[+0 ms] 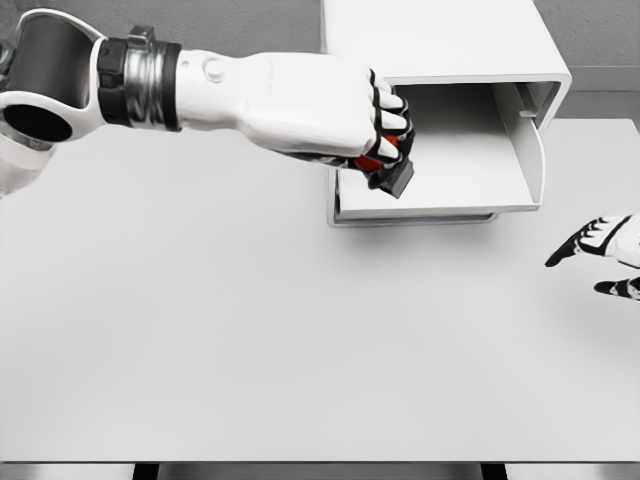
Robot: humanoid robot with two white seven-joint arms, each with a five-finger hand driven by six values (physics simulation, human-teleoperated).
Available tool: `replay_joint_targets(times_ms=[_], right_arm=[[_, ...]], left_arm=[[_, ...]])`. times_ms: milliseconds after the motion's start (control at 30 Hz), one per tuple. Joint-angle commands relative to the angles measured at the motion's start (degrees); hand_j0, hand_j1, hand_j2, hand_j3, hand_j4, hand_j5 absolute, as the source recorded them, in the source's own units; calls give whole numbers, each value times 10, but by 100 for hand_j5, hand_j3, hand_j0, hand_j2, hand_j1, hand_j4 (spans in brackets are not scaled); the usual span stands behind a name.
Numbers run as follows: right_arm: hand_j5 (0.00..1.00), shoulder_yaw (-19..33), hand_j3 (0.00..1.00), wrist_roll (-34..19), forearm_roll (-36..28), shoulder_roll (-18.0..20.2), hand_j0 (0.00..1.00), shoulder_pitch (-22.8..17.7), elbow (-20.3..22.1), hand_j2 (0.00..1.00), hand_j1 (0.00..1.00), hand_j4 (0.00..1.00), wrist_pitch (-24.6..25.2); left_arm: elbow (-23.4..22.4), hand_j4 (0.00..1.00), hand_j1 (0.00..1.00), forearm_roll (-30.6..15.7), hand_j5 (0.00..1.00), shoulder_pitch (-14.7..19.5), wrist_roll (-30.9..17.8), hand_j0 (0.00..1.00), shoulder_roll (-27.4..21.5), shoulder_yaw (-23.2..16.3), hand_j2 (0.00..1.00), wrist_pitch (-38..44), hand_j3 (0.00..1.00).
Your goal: Slide open multi-storey tabletop storage cabinets and put open load switch and slide close multi-storey tabletop storage cabinets
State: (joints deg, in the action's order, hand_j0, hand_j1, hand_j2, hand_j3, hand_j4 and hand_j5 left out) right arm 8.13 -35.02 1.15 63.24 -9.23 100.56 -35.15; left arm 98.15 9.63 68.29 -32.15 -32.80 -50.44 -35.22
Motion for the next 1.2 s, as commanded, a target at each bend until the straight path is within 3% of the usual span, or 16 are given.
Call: replay_joint_targets(times_ms=[0, 233, 300, 633, 1000, 1167], right_arm=[[60, -28, 60, 0, -2, 0, 60, 4, 2, 60, 60, 60, 2], [62, -42, 62, 0, -2, 0, 62, 13, 2, 62, 62, 62, 2], [63, -42, 63, 0, -1, 0, 63, 13, 2, 63, 63, 63, 2], [64, -48, 64, 0, -1, 0, 64, 13, 2, 64, 64, 64, 2], [64, -51, 64, 0, -1, 0, 64, 13, 2, 64, 64, 64, 2], [64, -51, 64, 0, -1, 0, 64, 13, 2, 64, 64, 64, 2]], left_arm=[[-23, 35, 35, 0, 35, 1, -13, 35, 23, -1, 35, 2, 35], [-145, 35, 35, 62, 35, 26, -14, 35, 117, -29, 35, 2, 35], [-155, 35, 35, 65, 35, 38, -14, 35, 118, -44, 35, 2, 35], [-189, 36, 36, 95, 36, 38, -27, 36, 146, -46, 36, 2, 36], [-234, 47, 47, 120, 47, 39, -28, 47, 161, -59, 47, 2, 47], [-251, 47, 47, 124, 47, 39, -28, 47, 172, -77, 47, 2, 47]])
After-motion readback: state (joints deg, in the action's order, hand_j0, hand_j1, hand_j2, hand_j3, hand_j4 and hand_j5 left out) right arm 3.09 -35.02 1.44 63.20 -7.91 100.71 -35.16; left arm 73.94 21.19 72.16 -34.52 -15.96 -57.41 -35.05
